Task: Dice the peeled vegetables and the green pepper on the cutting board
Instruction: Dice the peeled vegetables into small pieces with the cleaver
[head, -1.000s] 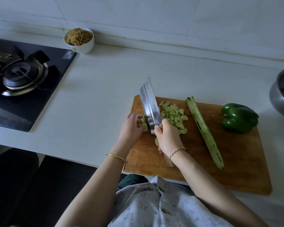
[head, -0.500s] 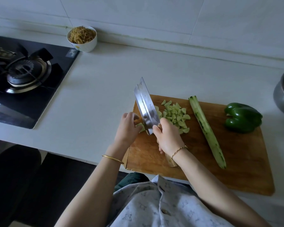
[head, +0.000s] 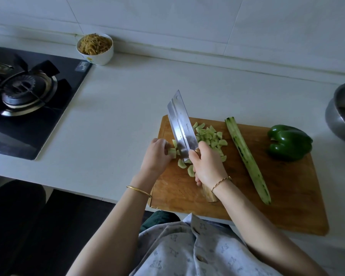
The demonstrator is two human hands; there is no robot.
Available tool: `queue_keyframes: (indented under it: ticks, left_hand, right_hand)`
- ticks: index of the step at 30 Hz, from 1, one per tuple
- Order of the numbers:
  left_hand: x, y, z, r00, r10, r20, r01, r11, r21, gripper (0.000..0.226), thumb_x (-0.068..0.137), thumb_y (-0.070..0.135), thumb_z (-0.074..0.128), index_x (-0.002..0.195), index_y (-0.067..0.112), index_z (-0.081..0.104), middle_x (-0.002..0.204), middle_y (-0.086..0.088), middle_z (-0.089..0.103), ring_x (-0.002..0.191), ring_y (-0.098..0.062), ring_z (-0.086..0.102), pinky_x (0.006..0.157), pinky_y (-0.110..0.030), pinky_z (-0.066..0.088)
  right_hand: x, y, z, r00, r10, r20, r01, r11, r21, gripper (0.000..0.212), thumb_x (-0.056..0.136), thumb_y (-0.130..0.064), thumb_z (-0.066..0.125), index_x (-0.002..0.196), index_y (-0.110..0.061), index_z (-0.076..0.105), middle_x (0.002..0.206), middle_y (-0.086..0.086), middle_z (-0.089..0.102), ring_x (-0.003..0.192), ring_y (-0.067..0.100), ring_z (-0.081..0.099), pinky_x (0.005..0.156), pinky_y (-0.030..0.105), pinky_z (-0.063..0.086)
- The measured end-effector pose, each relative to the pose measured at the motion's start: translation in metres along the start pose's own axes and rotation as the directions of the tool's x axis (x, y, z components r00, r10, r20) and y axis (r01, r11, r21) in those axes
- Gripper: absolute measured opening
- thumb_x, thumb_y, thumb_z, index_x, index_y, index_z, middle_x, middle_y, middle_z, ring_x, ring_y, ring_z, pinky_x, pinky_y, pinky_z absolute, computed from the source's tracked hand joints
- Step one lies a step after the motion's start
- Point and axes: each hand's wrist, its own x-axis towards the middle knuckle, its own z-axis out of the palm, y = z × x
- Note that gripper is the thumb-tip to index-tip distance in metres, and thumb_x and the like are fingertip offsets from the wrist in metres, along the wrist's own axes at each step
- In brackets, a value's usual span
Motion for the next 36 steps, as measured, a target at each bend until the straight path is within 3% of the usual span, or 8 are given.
queue_keyframes:
  ticks: [7,13,18,21,25,30,33,36]
  left_hand:
    - [-0.001,-0.002,0.001,0.998,-0.038,-0.048,0.038,0.999,-0.006,0.014,0.086,0.013,0.066,0.097,0.007,0.06,0.101,-0.004,0.05,0.077,-0.013,0.049,0.066,-0.018,0.039]
    - [-0.001,0.002,0.003,0.997,-0.036,-0.071,0.037,0.999,0.009,0.014,0.086,0.012,0.065,0.098,0.006,0.061,0.1,-0.004,0.051,0.076,-0.011,0.045,0.061,-0.014,0.033]
    - [-0.002,0.003,0.004,0.997,-0.044,-0.07,0.043,0.999,-0.012,0.014,0.086,0.011,0.066,0.097,0.005,0.061,0.102,-0.005,0.052,0.08,-0.015,0.05,0.07,-0.02,0.039]
    - [-0.002,0.001,0.005,0.997,-0.026,-0.078,0.024,0.999,-0.032,0.013,0.084,0.011,0.068,0.093,0.004,0.061,0.1,-0.007,0.054,0.082,-0.021,0.055,0.071,-0.023,0.041]
    - [-0.003,0.0,0.004,0.997,-0.023,-0.074,0.018,0.998,-0.064,0.012,0.083,0.011,0.069,0.09,0.005,0.061,0.097,-0.006,0.053,0.081,-0.02,0.055,0.07,-0.023,0.042]
    - [-0.003,-0.001,0.002,0.998,-0.028,-0.062,0.023,0.996,-0.083,0.01,0.085,0.009,0.065,0.094,0.006,0.064,0.1,-0.005,0.053,0.081,-0.013,0.051,0.07,-0.016,0.038]
    - [-0.003,-0.001,0.002,0.996,-0.064,-0.068,0.056,0.992,-0.109,0.01,0.087,0.005,0.061,0.097,0.006,0.065,0.102,-0.004,0.054,0.084,-0.013,0.052,0.065,-0.009,0.037]
    - [-0.002,-0.001,0.003,0.993,-0.091,-0.079,0.081,0.988,-0.129,0.011,0.086,0.004,0.062,0.097,0.006,0.063,0.103,-0.008,0.057,0.086,-0.016,0.055,0.068,-0.014,0.039]
  right_hand:
    - [-0.003,-0.003,0.005,0.999,-0.029,0.02,0.029,0.999,-0.028,0.028,0.101,-0.024,0.042,0.075,-0.02,0.035,0.062,-0.001,0.05,0.035,0.016,0.05,0.036,0.023,0.042]
    - [-0.003,-0.004,0.005,0.999,-0.029,0.027,0.031,0.997,-0.075,0.021,0.101,-0.024,0.041,0.084,-0.013,0.04,0.065,0.005,0.052,0.038,0.02,0.053,0.036,0.026,0.045]
    - [-0.001,-0.006,0.012,1.0,-0.009,-0.018,0.006,0.984,-0.177,0.021,0.1,-0.028,0.041,0.09,-0.009,0.045,0.075,0.009,0.059,0.058,0.033,0.064,0.057,0.048,0.058]
    - [0.003,-0.01,0.018,1.0,0.01,0.013,-0.007,0.975,-0.221,0.02,0.1,-0.028,0.04,0.092,-0.011,0.044,0.076,0.006,0.057,0.062,0.03,0.064,0.061,0.045,0.058]
    - [0.006,-0.01,0.022,1.0,0.011,0.006,-0.01,0.975,-0.22,0.02,0.101,-0.027,0.039,0.087,-0.012,0.041,0.072,0.005,0.055,0.059,0.029,0.063,0.057,0.039,0.057]
    - [0.005,-0.005,0.019,0.999,0.026,-0.02,-0.027,0.998,-0.056,0.023,0.102,-0.024,0.04,0.087,-0.006,0.044,0.063,0.006,0.053,0.04,0.018,0.051,0.034,0.023,0.044]
    - [0.0,-0.004,0.016,1.0,0.002,-0.026,-0.002,1.0,-0.02,0.023,0.101,-0.023,0.043,0.09,-0.003,0.045,0.065,0.009,0.053,0.04,0.019,0.049,0.036,0.028,0.047]
    - [-0.002,-0.006,0.013,1.0,-0.005,-0.024,0.004,1.0,-0.015,0.023,0.101,-0.024,0.042,0.089,-0.005,0.044,0.064,0.007,0.053,0.039,0.018,0.049,0.04,0.033,0.05]
